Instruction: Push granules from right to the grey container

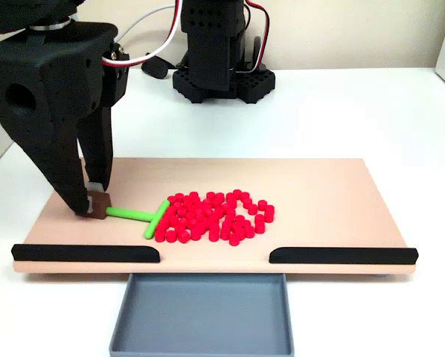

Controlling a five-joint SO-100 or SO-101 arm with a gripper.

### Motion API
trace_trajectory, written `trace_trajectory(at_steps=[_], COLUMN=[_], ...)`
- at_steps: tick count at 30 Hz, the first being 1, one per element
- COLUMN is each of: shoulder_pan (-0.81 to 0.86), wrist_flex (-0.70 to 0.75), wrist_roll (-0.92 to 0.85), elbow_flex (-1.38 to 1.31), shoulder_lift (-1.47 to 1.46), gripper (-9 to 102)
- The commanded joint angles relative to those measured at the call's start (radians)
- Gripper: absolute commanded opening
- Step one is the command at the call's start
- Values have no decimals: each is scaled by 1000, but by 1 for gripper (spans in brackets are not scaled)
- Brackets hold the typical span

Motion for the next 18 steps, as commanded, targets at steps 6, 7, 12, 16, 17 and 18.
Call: trace_trajectory(at_steps=[6, 7, 12, 16, 17, 18], shoulder_pan=[-8, -9, -11, -12, -14, -15], wrist_flex=[6, 6, 6, 6, 6, 6], wrist_roll=[-354, -354, -350, -345, -342, -337], elbow_flex=[-21, -21, -21, -23, -23, -23], shoulder_lift=[8, 8, 8, 8, 8, 8], gripper=[0, 0, 0, 0, 0, 0])
